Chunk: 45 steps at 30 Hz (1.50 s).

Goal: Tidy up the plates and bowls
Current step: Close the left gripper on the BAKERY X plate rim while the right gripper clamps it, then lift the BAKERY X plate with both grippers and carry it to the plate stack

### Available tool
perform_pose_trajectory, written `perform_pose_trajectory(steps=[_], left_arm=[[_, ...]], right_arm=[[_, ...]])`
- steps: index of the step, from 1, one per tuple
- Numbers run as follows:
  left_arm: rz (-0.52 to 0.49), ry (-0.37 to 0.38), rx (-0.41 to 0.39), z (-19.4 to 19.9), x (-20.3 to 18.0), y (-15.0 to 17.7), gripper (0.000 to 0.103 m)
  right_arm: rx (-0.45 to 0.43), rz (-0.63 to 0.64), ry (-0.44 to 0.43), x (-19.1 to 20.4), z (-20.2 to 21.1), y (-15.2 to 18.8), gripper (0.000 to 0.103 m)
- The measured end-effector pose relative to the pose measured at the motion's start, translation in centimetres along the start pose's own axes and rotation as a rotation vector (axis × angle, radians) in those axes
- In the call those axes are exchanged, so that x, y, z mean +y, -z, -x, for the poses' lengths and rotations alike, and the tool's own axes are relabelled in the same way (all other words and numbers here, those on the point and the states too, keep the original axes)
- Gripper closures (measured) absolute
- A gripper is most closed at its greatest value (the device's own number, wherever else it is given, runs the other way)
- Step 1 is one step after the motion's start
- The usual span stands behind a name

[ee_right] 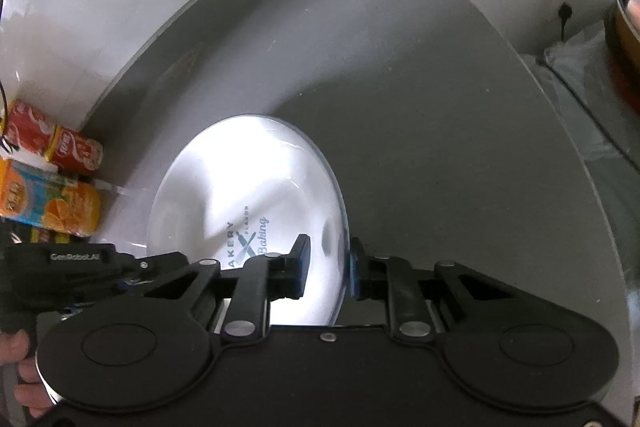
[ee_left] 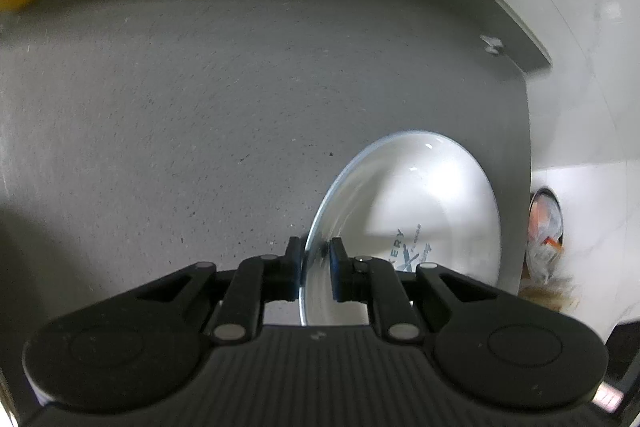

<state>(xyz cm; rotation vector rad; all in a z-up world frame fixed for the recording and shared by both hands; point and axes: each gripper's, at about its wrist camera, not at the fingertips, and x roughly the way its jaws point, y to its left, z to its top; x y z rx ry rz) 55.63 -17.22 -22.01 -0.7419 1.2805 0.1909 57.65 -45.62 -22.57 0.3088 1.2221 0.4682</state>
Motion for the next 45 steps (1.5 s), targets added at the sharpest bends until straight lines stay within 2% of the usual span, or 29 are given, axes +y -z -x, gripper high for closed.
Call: perform_pose_trajectory(steps=[3, 6, 8, 17, 25, 33, 45], left_arm=[[-0.008, 0.002, -0.007, 0.3, -0.1, 0.2, 0.091], [-0.023, 0.004, -0.022, 0.9, -0.2, 0.4, 0.091], [-0.035, 0.018, -0.044, 1.5, -0.3, 0.4, 0.091], [-0.061, 0.069, -0.075, 3.2, 0.1, 0.7, 0.092], [-0.105, 0.138, -0.099, 7.1, 1.6, 1.6, 0.094], [-0.135, 0.207, -0.136, 12.3, 3.7, 3.0, 0.094], [-0.173, 0.272, -0.189, 18.1, 8.0, 5.2, 0.094]], right_arm=[[-0.009, -0.013, -0.016, -0.2, 0.1, 0.1, 0.084], [-0.023, -0.023, -0.041, -0.6, 0.8, 0.0, 0.091], [-0.034, -0.032, -0.059, -0.5, 1.4, 0.0, 0.092], [-0.105, -0.001, -0.041, 1.6, 3.6, 0.8, 0.094], [-0.183, -0.004, -0.018, 4.4, 7.2, 3.0, 0.094], [-0.269, -0.011, -0.031, 8.2, 11.1, 6.0, 0.094], [-0.307, 0.011, -0.026, 13.3, 13.1, 11.0, 0.094]])
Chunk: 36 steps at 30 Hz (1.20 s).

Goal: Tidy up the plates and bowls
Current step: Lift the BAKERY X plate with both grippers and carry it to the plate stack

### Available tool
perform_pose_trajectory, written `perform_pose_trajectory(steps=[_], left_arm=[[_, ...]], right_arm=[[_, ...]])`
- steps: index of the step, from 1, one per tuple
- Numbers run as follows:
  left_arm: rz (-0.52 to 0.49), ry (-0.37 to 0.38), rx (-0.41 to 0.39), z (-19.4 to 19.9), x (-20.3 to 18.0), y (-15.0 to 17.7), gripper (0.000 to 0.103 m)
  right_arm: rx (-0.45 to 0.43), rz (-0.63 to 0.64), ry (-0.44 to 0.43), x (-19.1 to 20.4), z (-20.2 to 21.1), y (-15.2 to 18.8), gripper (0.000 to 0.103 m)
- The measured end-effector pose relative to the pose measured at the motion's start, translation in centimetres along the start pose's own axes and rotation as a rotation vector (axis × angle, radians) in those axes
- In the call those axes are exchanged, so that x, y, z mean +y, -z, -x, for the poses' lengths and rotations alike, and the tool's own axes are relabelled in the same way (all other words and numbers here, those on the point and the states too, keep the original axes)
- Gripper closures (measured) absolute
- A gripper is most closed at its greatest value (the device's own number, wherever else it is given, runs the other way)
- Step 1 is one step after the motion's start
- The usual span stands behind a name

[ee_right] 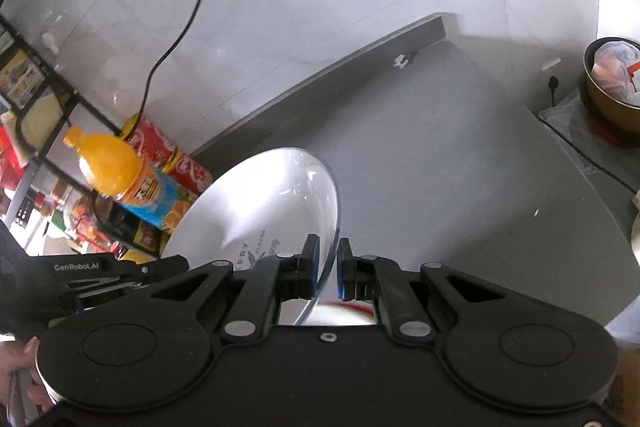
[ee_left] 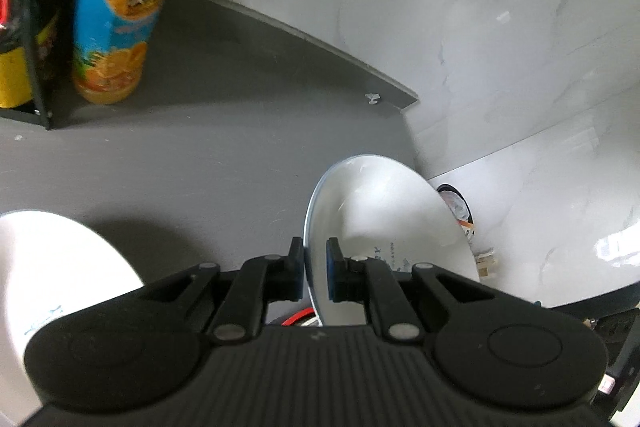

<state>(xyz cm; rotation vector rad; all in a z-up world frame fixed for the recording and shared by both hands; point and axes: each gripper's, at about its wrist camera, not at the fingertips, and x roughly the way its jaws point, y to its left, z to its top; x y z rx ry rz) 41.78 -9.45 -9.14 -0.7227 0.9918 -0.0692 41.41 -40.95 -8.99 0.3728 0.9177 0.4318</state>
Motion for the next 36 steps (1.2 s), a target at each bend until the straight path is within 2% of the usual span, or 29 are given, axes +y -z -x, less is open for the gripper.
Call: perform_pose_trajectory(steps=[4, 18, 29, 36], left_arm=[[0.011, 0.010, -0.017, 1.8, 1.6, 0.6, 0.094], [0.056, -0.037, -0.031, 7.0, 8.4, 3.3, 0.094], [0.108, -0.077, -0.051, 8.8, 12.9, 4.6, 0.094], [0.176, -0.116, -0.052, 8.7, 16.5, 6.3, 0.094]], right_arm=[[0.000, 0.017, -0.006, 1.9, 0.5, 1.4, 0.094], [0.043, 0.092, -0.024, 8.0, -0.3, 6.2, 0.094], [0.057, 0.176, 0.016, 12.1, -2.4, 8.9, 0.094], [0.119, 0.252, 0.034, 13.9, -5.5, 10.2, 0.094]])
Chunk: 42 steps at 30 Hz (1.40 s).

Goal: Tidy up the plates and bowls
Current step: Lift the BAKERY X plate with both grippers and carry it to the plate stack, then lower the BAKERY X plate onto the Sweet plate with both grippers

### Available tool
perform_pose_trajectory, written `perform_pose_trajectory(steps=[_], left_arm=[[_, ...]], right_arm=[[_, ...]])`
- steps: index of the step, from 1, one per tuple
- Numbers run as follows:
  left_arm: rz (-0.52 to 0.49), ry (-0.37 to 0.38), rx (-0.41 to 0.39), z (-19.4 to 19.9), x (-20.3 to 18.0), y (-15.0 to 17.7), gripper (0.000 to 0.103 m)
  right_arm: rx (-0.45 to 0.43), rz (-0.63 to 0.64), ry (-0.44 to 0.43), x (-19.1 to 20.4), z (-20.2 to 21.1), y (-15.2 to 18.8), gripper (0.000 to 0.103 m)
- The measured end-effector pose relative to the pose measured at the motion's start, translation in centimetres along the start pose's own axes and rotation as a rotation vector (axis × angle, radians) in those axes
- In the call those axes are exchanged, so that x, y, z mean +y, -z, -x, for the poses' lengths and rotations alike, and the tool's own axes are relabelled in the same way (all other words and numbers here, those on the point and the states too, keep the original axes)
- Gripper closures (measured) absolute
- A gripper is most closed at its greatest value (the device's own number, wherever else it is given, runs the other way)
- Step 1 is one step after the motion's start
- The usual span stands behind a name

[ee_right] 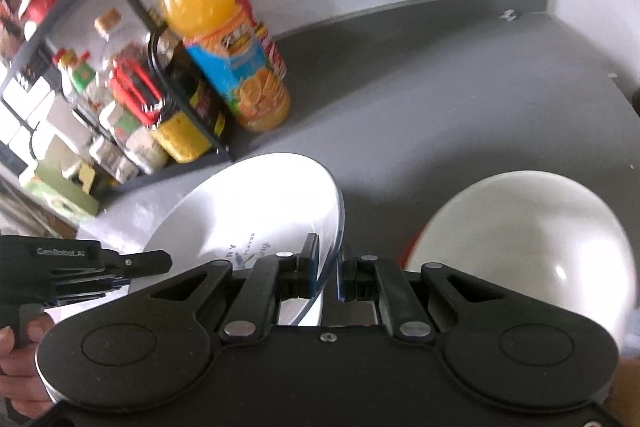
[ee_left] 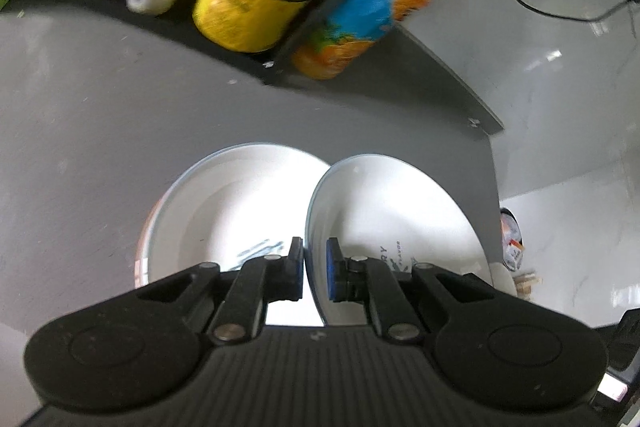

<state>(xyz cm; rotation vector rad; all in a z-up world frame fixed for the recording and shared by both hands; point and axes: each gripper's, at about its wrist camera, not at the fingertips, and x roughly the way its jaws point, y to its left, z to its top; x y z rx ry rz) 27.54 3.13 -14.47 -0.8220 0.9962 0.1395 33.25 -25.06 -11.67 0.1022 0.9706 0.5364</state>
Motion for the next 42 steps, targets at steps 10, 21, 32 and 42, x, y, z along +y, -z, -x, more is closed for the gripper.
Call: perform_pose_trajectory(steps=[10, 21, 32, 42], left_arm=[[0.070, -0.058, -0.006, -0.9, 3.2, 1.1, 0.094], [0.128, -0.117, -0.041, -1.1, 4.3, 2.2, 0.094], [0.152, -0.167, -0.029, -1.6, 4.0, 4.3, 0.094], [0.199, -0.224, -0.061, -0.9, 4.6, 4.3, 0.096]], right_arm=[[0.062, 0.088, 0.019, 1.8, -3.7, -0.2, 0.094], [0.113, 0.218, 0.025, 3.7, -6.0, -0.9, 0.091], [0.144, 0.340, 0.085, 4.4, -7.7, -0.3, 0.086], [0.149, 0.394, 0.055, 4.8, -8.7, -0.5, 0.086]])
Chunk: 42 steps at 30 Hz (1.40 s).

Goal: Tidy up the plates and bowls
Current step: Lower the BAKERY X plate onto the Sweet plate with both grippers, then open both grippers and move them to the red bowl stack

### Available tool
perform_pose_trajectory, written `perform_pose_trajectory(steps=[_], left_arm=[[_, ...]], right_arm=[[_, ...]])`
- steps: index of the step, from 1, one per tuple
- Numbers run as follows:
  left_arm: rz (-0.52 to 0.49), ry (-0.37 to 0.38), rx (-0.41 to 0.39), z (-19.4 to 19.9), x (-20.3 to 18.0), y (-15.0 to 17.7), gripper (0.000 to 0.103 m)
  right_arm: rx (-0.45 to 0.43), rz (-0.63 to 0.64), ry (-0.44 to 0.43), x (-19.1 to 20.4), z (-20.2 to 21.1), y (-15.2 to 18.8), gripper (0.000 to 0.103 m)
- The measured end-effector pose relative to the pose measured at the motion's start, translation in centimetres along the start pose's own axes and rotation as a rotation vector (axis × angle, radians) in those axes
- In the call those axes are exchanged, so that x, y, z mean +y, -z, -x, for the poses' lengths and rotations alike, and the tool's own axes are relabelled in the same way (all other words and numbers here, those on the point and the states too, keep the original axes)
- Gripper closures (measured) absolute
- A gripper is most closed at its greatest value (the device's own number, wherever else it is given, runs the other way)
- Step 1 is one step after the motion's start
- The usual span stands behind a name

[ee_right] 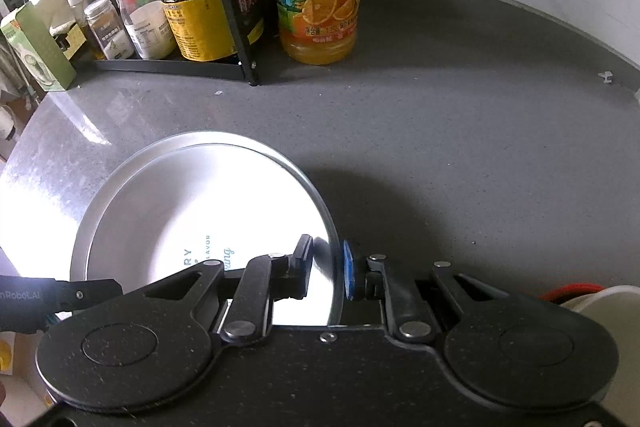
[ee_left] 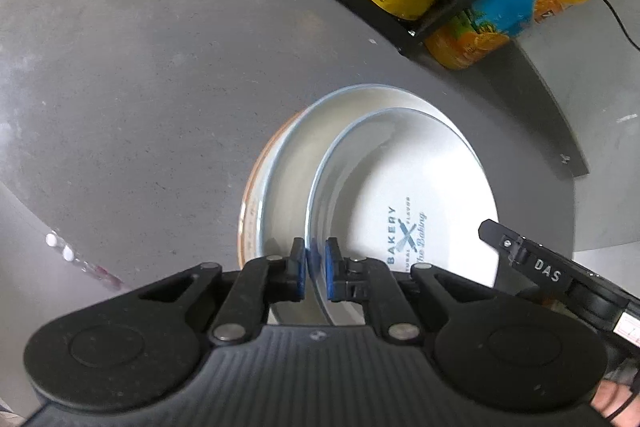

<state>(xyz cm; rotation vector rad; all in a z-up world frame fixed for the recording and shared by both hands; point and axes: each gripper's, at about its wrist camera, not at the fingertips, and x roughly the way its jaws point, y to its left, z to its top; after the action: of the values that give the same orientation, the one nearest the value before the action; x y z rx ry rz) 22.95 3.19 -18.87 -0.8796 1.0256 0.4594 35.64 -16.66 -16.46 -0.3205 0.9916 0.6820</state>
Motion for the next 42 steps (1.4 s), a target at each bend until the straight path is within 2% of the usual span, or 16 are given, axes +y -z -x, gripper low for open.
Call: perform_pose_trajectory(steps=[14, 18, 22, 23, 25, 26, 27, 29, 31, 34, 36, 39, 42], left_arm=[[0.039, -0.037, -0.007, 0.8, 0.1, 0.1, 0.093], [0.012, -0.058, -0.011, 1.3, -0.3, 0.2, 0.092], [-0.007, -0.078, -0.017, 1.9, -0.7, -0.1, 0.086], [-0.007, -0.076, -0.020, 2.1, -0.7, -0.2, 0.081], [-0.013, -0.066, -0.027, 2.5, -0.7, -0.3, 0.073], [-0.022, -0.060, -0.026, 2.7, -0.7, -0.3, 0.069], [-0.036, -0.057, -0.024, 3.0, -0.7, -0.3, 0.064], [-0.059, -0.108, -0.034, 3.4, -0.9, -0.4, 0.043], [-0.078, -0.125, -0.060, 4.2, -0.7, -0.5, 0.036], [-0.084, -0.090, -0.068, 5.2, -0.1, -0.7, 0.029], [-0.096, -0.088, -0.071, 5.8, 0.2, -0.9, 0.026], [-0.130, -0.088, -0.070, 6.4, 0.1, -1.3, 0.025], [-0.197, -0.088, -0.085, 6.7, -0.7, -1.8, 0.025]], right_arm=[[-0.013, 0.012, -0.024, -0.1, -0.3, 0.1, 0.084], [-0.003, -0.012, -0.041, -0.5, -0.3, 0.1, 0.084], [0.019, -0.082, -0.073, -1.1, -0.3, 0.0, 0.080], [0.009, -0.087, -0.072, -1.1, -0.1, 0.0, 0.078], [-0.006, -0.089, -0.072, -1.0, 0.4, 0.1, 0.067], [-0.012, -0.094, -0.070, -0.9, 0.7, 0.1, 0.056], [-0.021, -0.099, -0.067, -0.8, 1.0, 0.0, 0.052], [-0.038, -0.104, -0.064, -0.5, 1.6, -0.1, 0.051], [-0.051, -0.121, -0.060, -0.4, 2.3, -0.3, 0.047], [-0.078, -0.140, -0.050, -0.2, 3.5, -0.4, 0.040], [-0.094, -0.156, -0.047, -0.2, 4.4, -0.3, 0.031], [-0.122, -0.186, -0.039, -0.2, 5.8, 0.1, 0.022], [-0.142, -0.225, -0.029, -0.5, 7.5, 0.9, 0.018]])
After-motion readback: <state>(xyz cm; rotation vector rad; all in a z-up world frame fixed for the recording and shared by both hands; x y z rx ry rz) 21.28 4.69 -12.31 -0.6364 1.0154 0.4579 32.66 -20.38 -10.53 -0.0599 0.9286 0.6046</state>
